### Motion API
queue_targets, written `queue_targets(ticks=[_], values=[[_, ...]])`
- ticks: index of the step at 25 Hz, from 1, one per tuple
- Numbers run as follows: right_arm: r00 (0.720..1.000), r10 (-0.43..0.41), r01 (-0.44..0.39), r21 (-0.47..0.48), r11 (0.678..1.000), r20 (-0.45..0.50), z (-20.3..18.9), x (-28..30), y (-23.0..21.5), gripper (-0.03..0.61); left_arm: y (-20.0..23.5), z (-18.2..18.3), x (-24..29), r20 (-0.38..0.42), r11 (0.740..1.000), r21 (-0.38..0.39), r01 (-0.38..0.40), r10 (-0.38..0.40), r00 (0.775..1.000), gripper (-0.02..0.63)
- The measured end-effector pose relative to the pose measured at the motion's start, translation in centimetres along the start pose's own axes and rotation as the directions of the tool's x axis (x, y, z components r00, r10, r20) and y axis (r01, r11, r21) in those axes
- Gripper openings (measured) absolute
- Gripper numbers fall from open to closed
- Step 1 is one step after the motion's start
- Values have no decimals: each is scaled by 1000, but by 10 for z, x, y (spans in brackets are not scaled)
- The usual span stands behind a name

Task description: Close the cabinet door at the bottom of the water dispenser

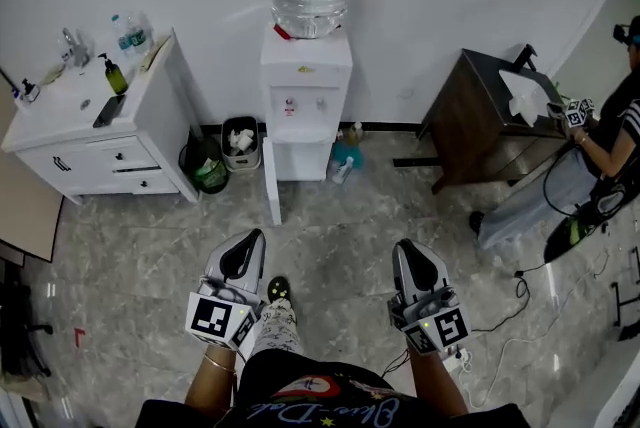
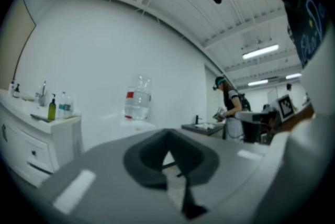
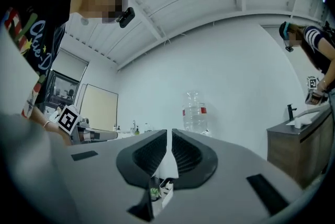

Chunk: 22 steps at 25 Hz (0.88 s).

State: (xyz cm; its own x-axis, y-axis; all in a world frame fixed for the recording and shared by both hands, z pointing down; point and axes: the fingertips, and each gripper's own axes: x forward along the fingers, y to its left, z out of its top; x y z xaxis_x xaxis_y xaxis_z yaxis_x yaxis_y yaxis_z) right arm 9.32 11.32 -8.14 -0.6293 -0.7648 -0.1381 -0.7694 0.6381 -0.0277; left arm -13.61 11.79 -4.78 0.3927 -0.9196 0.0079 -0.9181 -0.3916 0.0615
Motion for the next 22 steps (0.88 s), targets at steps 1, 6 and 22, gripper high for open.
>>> queue_targets(ticks=[1,6,22], values=[[1000,-3,3,-1,1000,3,0,23,-5,17,15,3,16,-15,1000,7,4,-4,1000,-3],[1000,17,-17,-23,1000,1,2,122,-26,18,80,14,77,-45,1000,28,14,-13,999,-3],[992,95,-89,77,993,-81,-108,189,-102,18,133,-86,162,-114,990,-21,-137,134,984,-3]])
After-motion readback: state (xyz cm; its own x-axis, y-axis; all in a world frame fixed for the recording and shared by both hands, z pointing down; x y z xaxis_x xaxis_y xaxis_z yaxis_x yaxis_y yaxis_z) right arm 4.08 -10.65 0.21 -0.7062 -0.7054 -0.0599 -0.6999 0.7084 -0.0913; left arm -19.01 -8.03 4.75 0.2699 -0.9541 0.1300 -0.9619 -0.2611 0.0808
